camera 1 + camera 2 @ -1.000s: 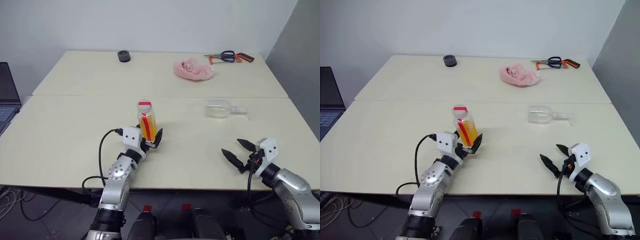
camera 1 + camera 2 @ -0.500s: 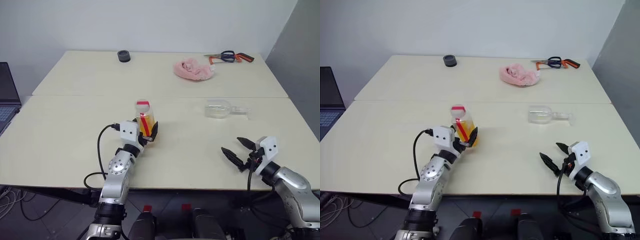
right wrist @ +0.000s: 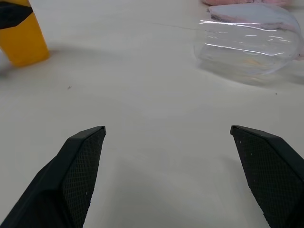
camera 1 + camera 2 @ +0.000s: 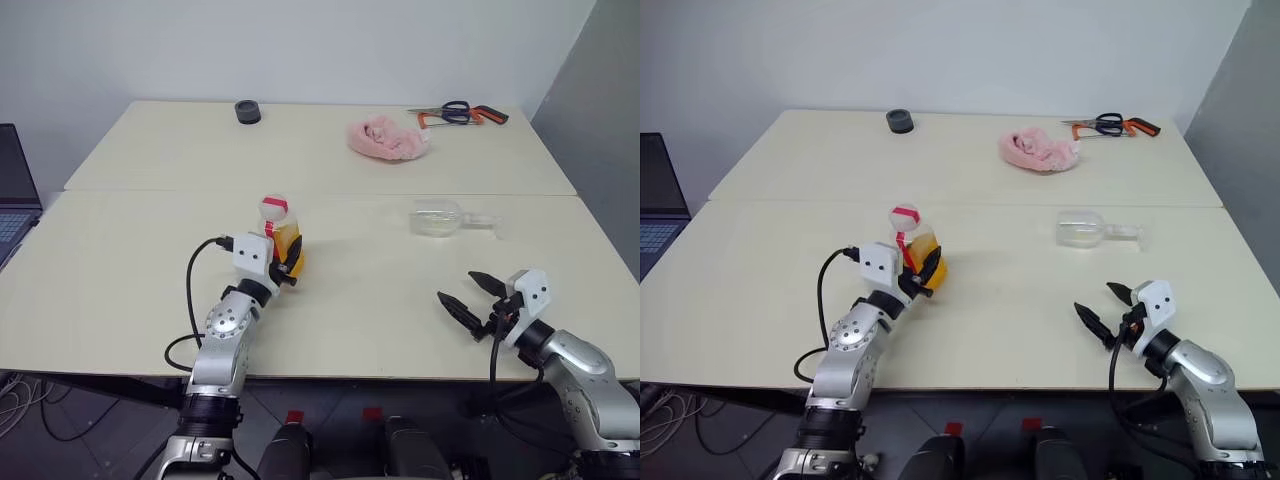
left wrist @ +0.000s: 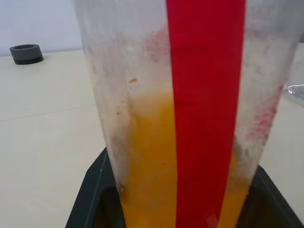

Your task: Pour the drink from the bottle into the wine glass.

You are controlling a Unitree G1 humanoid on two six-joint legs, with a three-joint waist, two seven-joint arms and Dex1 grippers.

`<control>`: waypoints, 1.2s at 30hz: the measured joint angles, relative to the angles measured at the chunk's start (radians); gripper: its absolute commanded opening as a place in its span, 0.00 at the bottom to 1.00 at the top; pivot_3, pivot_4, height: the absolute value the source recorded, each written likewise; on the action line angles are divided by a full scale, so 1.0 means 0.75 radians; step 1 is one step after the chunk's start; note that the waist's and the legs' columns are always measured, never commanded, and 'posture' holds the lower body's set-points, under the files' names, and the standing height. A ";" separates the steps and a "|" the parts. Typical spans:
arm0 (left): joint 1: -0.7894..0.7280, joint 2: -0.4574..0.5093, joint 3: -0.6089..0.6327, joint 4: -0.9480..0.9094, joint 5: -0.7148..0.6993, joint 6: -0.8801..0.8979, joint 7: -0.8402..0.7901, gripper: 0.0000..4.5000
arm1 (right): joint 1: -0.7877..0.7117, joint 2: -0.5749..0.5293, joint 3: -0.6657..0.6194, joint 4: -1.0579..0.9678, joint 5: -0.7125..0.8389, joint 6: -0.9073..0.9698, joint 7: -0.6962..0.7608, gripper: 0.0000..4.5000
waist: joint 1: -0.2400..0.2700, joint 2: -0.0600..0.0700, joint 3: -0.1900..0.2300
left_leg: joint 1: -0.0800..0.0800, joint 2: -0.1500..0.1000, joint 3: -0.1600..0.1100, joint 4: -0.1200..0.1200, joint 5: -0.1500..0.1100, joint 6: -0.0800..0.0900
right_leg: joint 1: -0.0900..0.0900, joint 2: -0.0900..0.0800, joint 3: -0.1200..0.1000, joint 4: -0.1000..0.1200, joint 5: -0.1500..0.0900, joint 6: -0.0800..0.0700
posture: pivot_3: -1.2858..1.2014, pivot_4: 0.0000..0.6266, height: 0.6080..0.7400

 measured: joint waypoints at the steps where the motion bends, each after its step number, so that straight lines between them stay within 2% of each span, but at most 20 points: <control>1: -0.001 0.000 0.002 -0.001 -0.010 0.006 -0.004 0.62 | 0.000 0.001 0.003 0.000 0.000 0.000 0.000 1.00 | 0.000 0.000 0.000 | 0.000 0.000 0.000 0.000 0.000 0.000 | 0.000 0.000 0.000 0.000 0.000 0.000 | 0.52 0.24 1.00; 6: 0.000 0.007 0.010 -0.042 -0.017 0.036 -0.014 0.97 | 0.002 0.003 0.008 -0.006 0.002 0.001 -0.001 1.00 | 0.000 0.000 0.000 | 0.000 0.000 0.000 0.000 0.000 0.000 | 0.000 0.000 0.000 0.000 0.000 0.000 | 0.52 0.24 1.00; 7: 0.001 0.011 0.010 -0.067 -0.017 0.047 -0.008 0.99 | 0.002 0.003 0.008 -0.009 0.003 0.004 -0.001 1.00 | 0.000 0.000 0.000 | 0.000 0.000 0.000 0.000 0.000 0.000 | 0.000 0.000 0.000 0.000 0.000 0.000 | 0.52 0.24 1.00; 18: 0.013 0.015 0.022 -0.301 -0.023 0.247 0.042 0.99 | 0.003 -0.002 0.008 -0.046 0.016 0.052 0.008 1.00 | 0.000 0.000 0.000 | 0.000 0.000 0.000 0.000 0.000 0.000 | 0.000 0.000 0.000 0.000 0.000 0.000 | 0.52 0.24 1.00; 26: -0.001 0.008 0.022 -0.335 -0.041 0.325 0.067 0.99 | 0.000 -0.003 0.008 -0.046 0.016 0.054 0.011 1.00 | 0.000 0.000 0.000 | 0.000 0.000 0.000 0.000 0.000 0.000 | 0.000 0.000 0.000 0.000 0.000 0.000 | 0.52 0.24 1.00; 29: -0.002 0.012 0.021 -0.333 -0.040 0.324 0.060 0.86 | 0.001 -0.003 0.008 -0.046 0.016 0.054 0.012 1.00 | 0.000 0.000 0.000 | 0.000 0.000 0.000 0.000 0.000 0.000 | 0.000 0.000 0.000 0.000 0.000 0.000 | 0.52 0.24 1.00; 34: -0.016 0.019 0.019 -0.296 -0.038 0.300 0.049 0.50 | 0.003 -0.003 0.008 -0.046 0.016 0.054 0.012 1.00 | 0.000 0.000 0.000 | 0.000 0.000 0.000 0.000 0.000 0.000 | 0.000 0.000 0.000 0.000 0.000 0.000 | 0.52 0.24 1.00; 36: -0.016 0.019 0.017 -0.290 -0.037 0.291 0.040 0.40 | 0.003 -0.003 0.008 -0.046 0.016 0.054 0.012 1.00 | 0.000 0.000 0.000 | 0.000 0.000 0.000 0.000 0.000 0.000 | 0.000 0.000 0.000 0.000 0.000 0.000 | 0.52 0.24 1.00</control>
